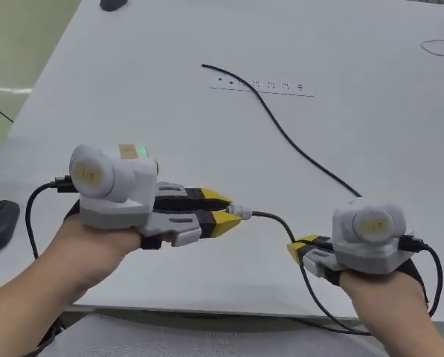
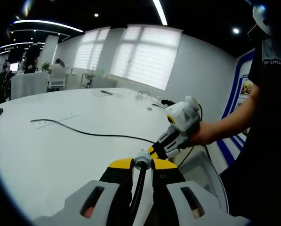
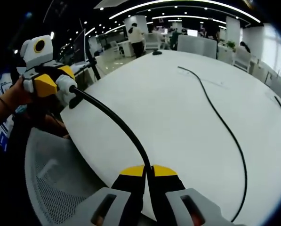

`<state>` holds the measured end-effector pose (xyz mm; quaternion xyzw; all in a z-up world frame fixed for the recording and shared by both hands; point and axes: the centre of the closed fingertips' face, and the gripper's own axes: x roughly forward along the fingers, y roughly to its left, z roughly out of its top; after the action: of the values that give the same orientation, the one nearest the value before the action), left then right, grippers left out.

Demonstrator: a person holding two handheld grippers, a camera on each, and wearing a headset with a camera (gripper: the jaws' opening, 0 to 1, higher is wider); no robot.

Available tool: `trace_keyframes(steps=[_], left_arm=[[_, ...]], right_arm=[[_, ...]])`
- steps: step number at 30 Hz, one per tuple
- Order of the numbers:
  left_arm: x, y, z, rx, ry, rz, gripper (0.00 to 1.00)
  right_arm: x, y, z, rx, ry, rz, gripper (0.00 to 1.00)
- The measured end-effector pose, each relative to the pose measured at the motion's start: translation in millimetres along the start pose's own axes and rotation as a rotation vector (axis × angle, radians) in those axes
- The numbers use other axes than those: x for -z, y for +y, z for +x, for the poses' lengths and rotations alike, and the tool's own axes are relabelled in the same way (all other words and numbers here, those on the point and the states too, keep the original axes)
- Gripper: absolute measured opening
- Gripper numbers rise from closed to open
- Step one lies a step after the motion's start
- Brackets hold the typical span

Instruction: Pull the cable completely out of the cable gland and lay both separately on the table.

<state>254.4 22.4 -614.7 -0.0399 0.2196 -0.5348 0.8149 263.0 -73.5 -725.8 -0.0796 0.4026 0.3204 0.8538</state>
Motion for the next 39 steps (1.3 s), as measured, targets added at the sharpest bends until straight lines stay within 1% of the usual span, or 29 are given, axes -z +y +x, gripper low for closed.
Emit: trace_keyframes(steps=[3, 5, 6, 8, 9, 10, 14, 16, 19, 23, 24, 26, 28, 29, 30, 32, 33, 34, 39], left_arm=[[-1.6, 0.7, -0.6, -0.003, -0.004, -0.006, 0.14], [-2.0, 1.8, -0.7, -0.006, -0.006, -0.01, 0.14], [-1.9, 2.0, -0.8, -0.008, -0.005, -0.012, 0.14], [-0.6, 3.0, -0.8, -0.013, 0.0, -0.014, 0.14], [-0.1, 3.3, -0.7, -0.014, 0.002, -0.016, 0.14], [0.6, 3.3, -0.4, -0.016, 0.006, -0.017, 0.14], [1.7, 2.0, 0.3, -0.019, 0.014, -0.017, 0.14], [1.3, 1.8, 0.1, -0.022, 0.014, -0.018, 0.14], [0.8, 1.5, -1.1, -0.026, 0.015, -0.02, 0.14], [1.2, 1.8, -3.5, -0.032, 0.02, -0.02, 0.15], [1.5, 1.8, -3.9, -0.032, 0.021, -0.024, 0.15], [1.7, 1.7, -4.8, -0.033, 0.019, -0.028, 0.15], [1.6, 1.0, -5.4, -0.032, 0.018, -0.032, 0.15], [1.7, 0.5, -5.7, -0.031, 0.018, -0.033, 0.15], [1.8, -0.1, -5.9, -0.028, 0.017, -0.035, 0.15], [2.1, -0.1, -6.2, -0.029, 0.018, -0.037, 0.15], [2.3, 0.1, -6.3, -0.03, 0.018, -0.037, 0.15], [2.3, 0.3, -6.4, -0.031, 0.017, -0.037, 0.15], [2.5, 0.1, -6.0, -0.031, 0.015, -0.04, 0.15]], right_arm=[[0.3, 0.5, -0.4, -0.011, -0.004, 0.003, 0.0], [-0.3, 1.3, -0.7, -0.016, -0.013, -0.026, 0.0], [0.9, 2.2, -0.4, -0.019, -0.007, -0.045, 0.0], [1.5, 3.3, -1.3, -0.017, -0.003, -0.058, 0.0], [0.1, 5.9, -1.6, -0.029, -0.012, -0.078, 0.01], [-0.2, 7.9, -2.0, -0.037, -0.012, -0.082, 0.01], [-5.6, 14.0, -5.0, -0.048, -0.016, -0.123, 0.09], [-11.9, 17.2, -7.2, -0.059, -0.03, -0.167, 0.11], [-22.7, 23.5, -11.7, -0.071, -0.049, -0.204, 0.15], [-46.6, 36.3, -18.7, -0.099, -0.101, -0.266, 0.18], [-55.0, 42.8, -20.7, -0.117, -0.12, -0.302, 0.18], [-65.7, 51.0, -23.5, -0.13, -0.146, -0.356, 0.17], [-72.8, 59.1, -25.2, -0.137, -0.148, -0.408, 0.17], [-77.9, 65.2, -25.9, -0.146, -0.161, -0.438, 0.17], [-80.8, 69.3, -26.1, -0.153, -0.17, -0.455, 0.17], [-83.2, 77.6, -24.9, -0.16, -0.17, -0.493, 0.16], [-86.3, 80.4, -24.5, -0.159, -0.185, -0.532, 0.15], [-86.5, 83.5, -23.7, -0.153, -0.184, -0.571, 0.13], [-84.6, 89.2, -20.8, -0.142, -0.174, -0.603, 0.05]])
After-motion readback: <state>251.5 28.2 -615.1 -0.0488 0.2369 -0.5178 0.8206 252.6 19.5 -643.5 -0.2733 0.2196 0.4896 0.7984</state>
